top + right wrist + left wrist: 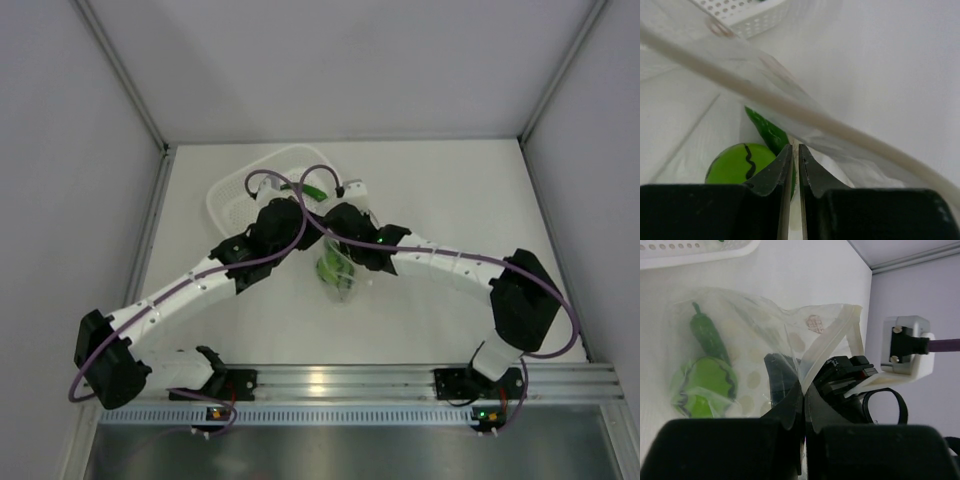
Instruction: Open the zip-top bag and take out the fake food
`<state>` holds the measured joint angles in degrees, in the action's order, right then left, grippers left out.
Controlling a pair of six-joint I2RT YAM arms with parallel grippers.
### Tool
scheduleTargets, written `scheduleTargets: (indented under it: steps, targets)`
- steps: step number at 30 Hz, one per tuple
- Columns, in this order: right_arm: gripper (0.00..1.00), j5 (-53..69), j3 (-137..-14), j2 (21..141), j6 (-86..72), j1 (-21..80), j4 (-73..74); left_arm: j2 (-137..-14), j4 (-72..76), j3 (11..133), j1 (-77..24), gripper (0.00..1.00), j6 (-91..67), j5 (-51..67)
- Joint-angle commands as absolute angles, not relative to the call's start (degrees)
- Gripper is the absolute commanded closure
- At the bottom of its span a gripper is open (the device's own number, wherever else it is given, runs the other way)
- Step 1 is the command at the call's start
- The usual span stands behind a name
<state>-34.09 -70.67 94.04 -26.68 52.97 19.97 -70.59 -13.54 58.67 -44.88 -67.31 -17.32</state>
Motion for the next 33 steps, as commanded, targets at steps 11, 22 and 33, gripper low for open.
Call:
scheduleTargets:
  steps: [11,22,33]
  targets:
    - [0.92,-49.82,-66.71,86.32,-17.41,46.23,29.42,-68.9,-8.44,57.74,-44.65,1.0,-63.46,-13.11]
    - [0.76,-32.8,-62.06,82.26,-16.16,43.6,26.03,-77.86,-8.44,57.83,-44.65,1.0,-58.19,-7.21]
    - [0.55,-25.49,-58.1,85.78,-19.95,42.1,26.19,-79.28,-8.35,60.9,-44.65,1.0,-56.25,-6.59]
